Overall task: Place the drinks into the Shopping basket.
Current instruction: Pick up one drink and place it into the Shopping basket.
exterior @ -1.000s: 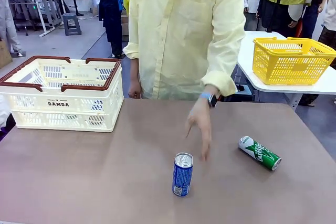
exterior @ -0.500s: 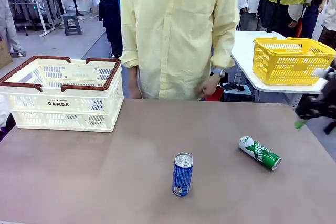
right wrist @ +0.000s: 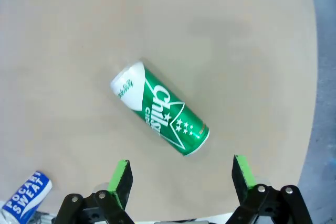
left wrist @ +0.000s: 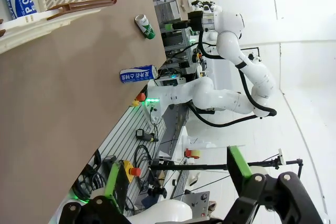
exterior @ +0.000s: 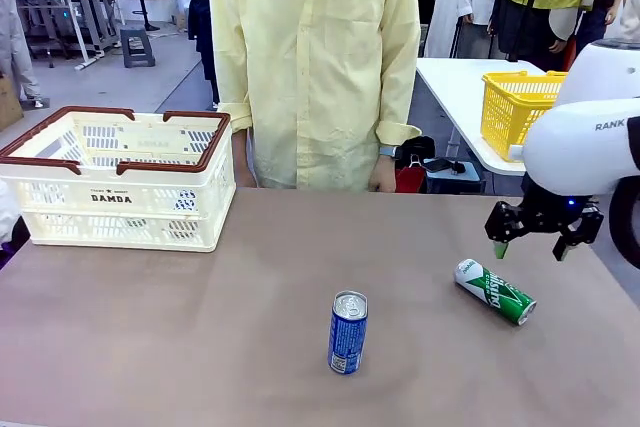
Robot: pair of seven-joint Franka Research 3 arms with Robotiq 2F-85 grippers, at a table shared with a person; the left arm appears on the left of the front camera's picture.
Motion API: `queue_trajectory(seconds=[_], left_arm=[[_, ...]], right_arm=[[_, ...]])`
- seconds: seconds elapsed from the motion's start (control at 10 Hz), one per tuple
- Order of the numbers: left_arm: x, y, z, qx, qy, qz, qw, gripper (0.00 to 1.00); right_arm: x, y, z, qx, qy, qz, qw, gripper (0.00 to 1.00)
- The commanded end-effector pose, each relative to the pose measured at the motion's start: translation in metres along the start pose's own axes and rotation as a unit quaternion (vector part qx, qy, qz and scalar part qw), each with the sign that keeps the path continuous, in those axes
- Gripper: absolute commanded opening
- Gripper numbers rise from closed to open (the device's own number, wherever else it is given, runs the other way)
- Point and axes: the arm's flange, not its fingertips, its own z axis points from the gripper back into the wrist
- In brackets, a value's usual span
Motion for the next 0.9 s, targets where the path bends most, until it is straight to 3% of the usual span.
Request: queue_trajectory(seconds=[0.0, 0.2, 0.3, 0.4, 0.5, 0.6, 0.7, 0.8], left_arm=[[-0.001, -0.003, 0.0, -0.004, -0.001, 0.002, 1.0, 1.0], [-0.001, -0.003, 0.0, -0.004, -0.001, 0.002, 1.0, 1.0], [-0.001, -0.003, 0.0, -0.004, -0.001, 0.002, 1.0, 1.0], [-0.001, -0.003, 0.0, -0.004, -0.001, 0.002, 1.0, 1.0], [-0.001, -0.003, 0.0, -0.004, -0.001, 0.002, 1.0, 1.0], [-0.001, -0.003, 0.0, -0.004, -0.001, 0.002, 1.0, 1.0], [-0.001, -0.003, 0.0, -0.004, -0.001, 0.002, 1.0, 1.0], [-0.001, -0.003, 0.0, -0.004, -0.001, 0.002, 1.0, 1.0]], right_arm=[[-0.002, -0.002, -0.001, 0.01, 0.013, 0.01, 1.0, 1.0], [0.0, 0.0, 0.0, 0.0, 0.0, -0.001, 1.0, 1.0], [0.002, 0.001, -0.006, 0.067, 0.035, 0.135, 0.988, 1.0], [0.003, 0.004, -0.009, 0.121, 0.042, 0.244, 0.961, 1.0], [0.001, 0.01, -0.014, 0.119, 0.006, 0.343, 0.932, 1.0], [-0.003, 0.016, -0.017, 0.142, -0.012, 0.388, 0.91, 1.0], [-0.002, 0.018, -0.02, 0.135, -0.041, 0.4, 0.906, 1.0], [-0.002, 0.018, -0.022, 0.107, -0.051, 0.392, 0.913, 1.0]])
